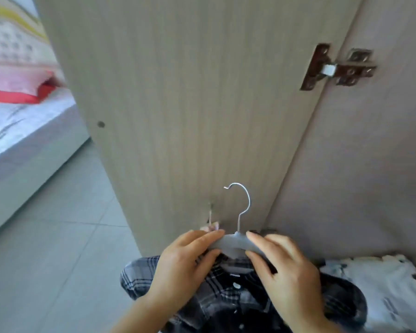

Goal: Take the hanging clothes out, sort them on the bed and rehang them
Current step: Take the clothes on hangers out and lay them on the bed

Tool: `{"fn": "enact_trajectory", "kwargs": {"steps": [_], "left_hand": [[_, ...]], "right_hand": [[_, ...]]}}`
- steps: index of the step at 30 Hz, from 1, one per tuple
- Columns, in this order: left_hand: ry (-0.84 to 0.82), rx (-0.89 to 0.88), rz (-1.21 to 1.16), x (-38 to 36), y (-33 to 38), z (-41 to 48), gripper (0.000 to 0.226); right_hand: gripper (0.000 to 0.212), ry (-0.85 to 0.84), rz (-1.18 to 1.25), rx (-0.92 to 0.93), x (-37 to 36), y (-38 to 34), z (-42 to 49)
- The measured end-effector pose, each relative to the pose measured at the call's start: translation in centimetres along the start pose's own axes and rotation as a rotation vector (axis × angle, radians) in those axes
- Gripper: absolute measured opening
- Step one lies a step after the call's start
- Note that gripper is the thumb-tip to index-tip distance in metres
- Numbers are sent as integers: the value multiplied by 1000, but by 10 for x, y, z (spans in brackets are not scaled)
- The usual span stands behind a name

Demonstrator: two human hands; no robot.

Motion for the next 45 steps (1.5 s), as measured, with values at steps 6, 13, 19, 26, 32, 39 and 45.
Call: {"fn": "enact_trajectory", "kwargs": {"steps": [6,13,19,26,32,39,45], "left_hand": [[179,201,129,89,-71,-37,33],[346,327,326,207,-159,-82,32],[442,464,447,307,-248,-129,31],[559,644,529,397,-334,-173,36],[666,751,572,443,-400,-184,36],[743,905,681,494,-477,-171,37],[820,986,736,549,-531,-143,37]], "right_hand": [[32,-163,177,159,-91,-81,30],[33,-352,376,258,-207,-205,53],[41,-505,635,280,-314,-325,60],[39,-616,765,370,-413,-443,68],[37,-716,873,424,-493,-509,87],[35,-816,1021,478,-596,-576,122],[35,-878,1113,538,-672,-634,166]]}}
Point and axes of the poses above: each hand's wrist, its own z-axis towards the middle knuckle, its own x-axis out of the back of the hand, y = z × x, the point moved 4 cm from there along z, towards the middle knuckle, and after that the axes turned 5 degrees about z, right-handed, at the moved point
